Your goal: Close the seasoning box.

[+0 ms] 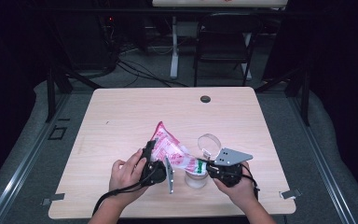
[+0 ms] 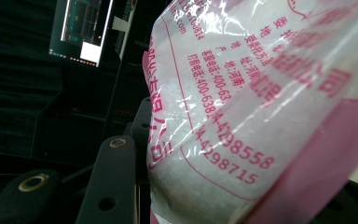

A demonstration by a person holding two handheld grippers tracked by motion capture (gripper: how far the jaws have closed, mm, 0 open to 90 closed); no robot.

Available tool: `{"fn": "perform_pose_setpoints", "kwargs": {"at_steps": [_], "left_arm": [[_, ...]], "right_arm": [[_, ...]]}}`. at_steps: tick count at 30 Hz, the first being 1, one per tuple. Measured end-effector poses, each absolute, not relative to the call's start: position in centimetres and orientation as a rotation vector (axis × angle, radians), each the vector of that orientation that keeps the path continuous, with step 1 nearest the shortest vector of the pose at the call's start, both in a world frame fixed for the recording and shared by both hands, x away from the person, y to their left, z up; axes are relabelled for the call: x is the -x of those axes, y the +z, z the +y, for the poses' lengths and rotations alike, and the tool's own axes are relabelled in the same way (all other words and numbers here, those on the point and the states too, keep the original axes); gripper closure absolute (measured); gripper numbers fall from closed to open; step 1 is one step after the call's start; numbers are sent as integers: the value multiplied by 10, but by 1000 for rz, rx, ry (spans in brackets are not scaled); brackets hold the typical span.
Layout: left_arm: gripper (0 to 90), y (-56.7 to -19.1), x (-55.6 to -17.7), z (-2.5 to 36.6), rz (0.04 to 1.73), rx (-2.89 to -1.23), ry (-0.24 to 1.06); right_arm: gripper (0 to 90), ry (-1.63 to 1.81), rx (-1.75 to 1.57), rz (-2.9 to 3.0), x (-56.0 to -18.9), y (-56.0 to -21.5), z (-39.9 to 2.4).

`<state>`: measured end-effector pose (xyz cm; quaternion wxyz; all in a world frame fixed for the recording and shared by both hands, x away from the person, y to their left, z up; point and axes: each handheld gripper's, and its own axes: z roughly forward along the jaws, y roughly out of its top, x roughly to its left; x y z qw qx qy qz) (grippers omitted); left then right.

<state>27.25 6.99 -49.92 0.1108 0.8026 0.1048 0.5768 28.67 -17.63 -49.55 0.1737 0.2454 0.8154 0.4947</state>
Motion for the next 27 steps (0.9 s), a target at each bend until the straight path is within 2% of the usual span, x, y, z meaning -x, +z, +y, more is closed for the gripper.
{"fn": "perform_pose_setpoints", "kwargs": {"at_steps": [27], "left_arm": [[594,-493,-272,66,283,-2322,1726]], "right_arm": [[900,1395,-710,2295,-285,-495,-180]]}}
